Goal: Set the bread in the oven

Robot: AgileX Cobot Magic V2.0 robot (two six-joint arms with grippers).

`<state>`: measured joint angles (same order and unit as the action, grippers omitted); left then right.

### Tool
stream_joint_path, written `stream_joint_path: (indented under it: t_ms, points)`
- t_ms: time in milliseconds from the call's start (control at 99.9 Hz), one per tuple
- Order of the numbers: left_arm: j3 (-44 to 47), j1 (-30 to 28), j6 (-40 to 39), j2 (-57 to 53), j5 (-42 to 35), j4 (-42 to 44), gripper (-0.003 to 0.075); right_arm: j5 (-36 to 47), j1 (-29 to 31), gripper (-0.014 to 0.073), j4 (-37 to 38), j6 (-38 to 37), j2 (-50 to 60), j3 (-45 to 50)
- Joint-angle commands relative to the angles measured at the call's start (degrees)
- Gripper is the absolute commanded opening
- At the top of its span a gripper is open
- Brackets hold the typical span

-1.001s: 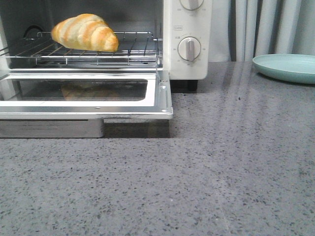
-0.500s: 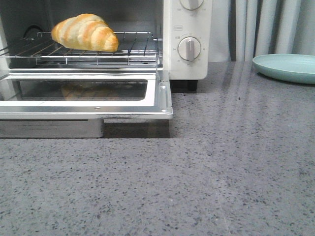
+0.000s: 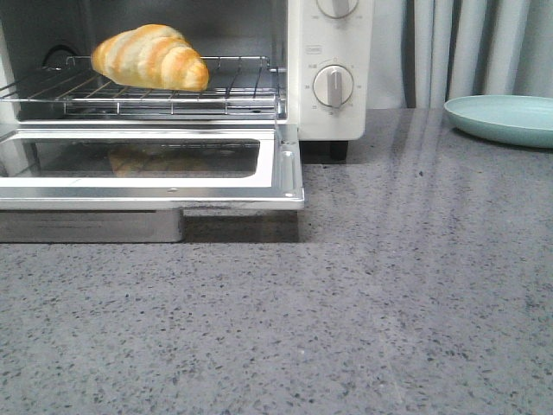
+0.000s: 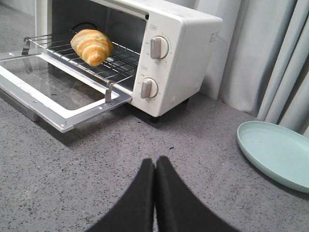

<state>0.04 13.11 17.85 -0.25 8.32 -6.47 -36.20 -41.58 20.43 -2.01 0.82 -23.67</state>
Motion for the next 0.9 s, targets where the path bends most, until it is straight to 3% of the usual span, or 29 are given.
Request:
stream_joint_path:
  t_ms: [0, 270, 891]
  points:
    - [1.3, -2.4, -2.6, -1.6, -5.0, -0.2, -0.0021, 4.6, 0.2, -0.0048, 1.3, -0.1, 0.2, -1.3]
    - [1.3, -9.1, -2.6, -1.6, 8.9, 0.0, -0.0021, 4.6, 0.2, -0.0048, 1.3, -0.1, 0.2, -1.3]
    - [1.3, -9.3, -2.1, -1.6, 8.8, 0.4, -0.0021, 4.6, 0.2, -0.0048, 1.3, -0.1, 0.2, -1.3]
